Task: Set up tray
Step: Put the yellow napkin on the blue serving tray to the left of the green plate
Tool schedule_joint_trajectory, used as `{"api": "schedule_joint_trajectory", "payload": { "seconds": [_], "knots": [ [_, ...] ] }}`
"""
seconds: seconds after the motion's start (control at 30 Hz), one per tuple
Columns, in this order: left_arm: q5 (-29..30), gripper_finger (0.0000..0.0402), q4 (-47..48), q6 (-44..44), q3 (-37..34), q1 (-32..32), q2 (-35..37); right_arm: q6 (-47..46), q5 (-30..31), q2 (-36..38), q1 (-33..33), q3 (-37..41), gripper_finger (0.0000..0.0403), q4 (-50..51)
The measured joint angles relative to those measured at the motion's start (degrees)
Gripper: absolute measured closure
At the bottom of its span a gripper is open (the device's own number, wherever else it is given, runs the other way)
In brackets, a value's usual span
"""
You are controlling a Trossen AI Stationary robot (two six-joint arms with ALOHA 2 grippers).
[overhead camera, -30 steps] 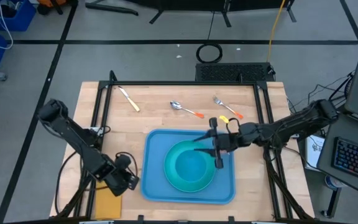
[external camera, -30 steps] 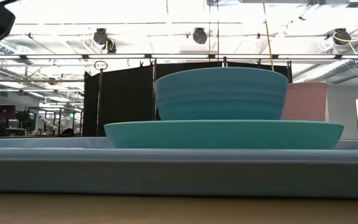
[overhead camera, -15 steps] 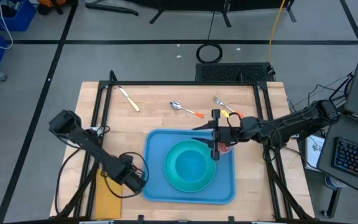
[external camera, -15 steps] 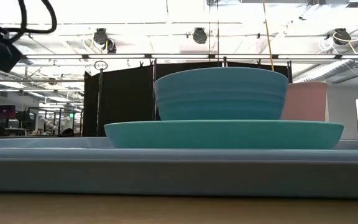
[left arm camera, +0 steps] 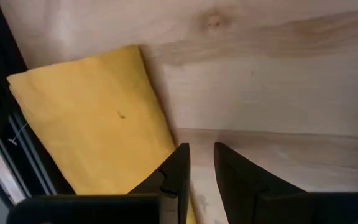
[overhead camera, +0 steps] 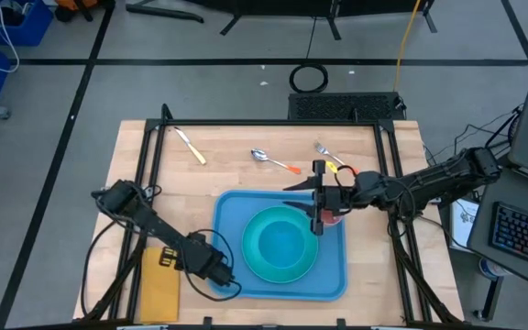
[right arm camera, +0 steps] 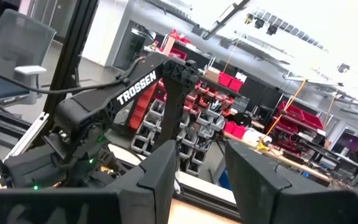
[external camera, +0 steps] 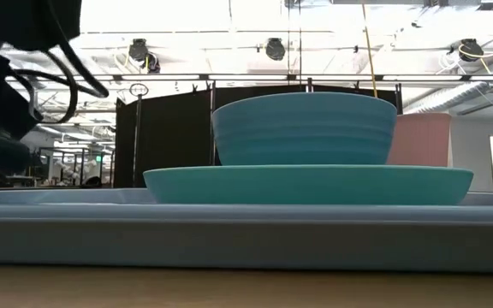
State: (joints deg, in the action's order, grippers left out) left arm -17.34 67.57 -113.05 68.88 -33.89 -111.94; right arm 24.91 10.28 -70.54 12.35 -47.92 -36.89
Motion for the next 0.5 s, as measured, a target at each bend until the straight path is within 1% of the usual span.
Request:
{"api": "schedule_joint_trajectory", "payload": {
  "seconds": [0.17,0.27,0.4,0.5],
  "knots": [
    [1.55,0.0324,-0.08,-0.67,0.09,0.03,-0.39,-0.09,0.0,0.0,0.05,0.0,0.0273,0.46],
    [2.17,0.0315,-0.15,-1.08,0.09,0.02,-0.39,-0.14,0.0,0.0,0.05,0.01,0.0273,0.5],
    [2.34,0.0286,0.37,0.5,0.09,0.02,-0.39,-0.16,0.03,0.0,0.07,0.01,0.0273,0.5],
    [1.99,0.0256,3.42,0.74,0.03,0.03,-0.33,-0.42,0.04,0.0,0.07,0.01,0.0273,0.63]
  ]
}}
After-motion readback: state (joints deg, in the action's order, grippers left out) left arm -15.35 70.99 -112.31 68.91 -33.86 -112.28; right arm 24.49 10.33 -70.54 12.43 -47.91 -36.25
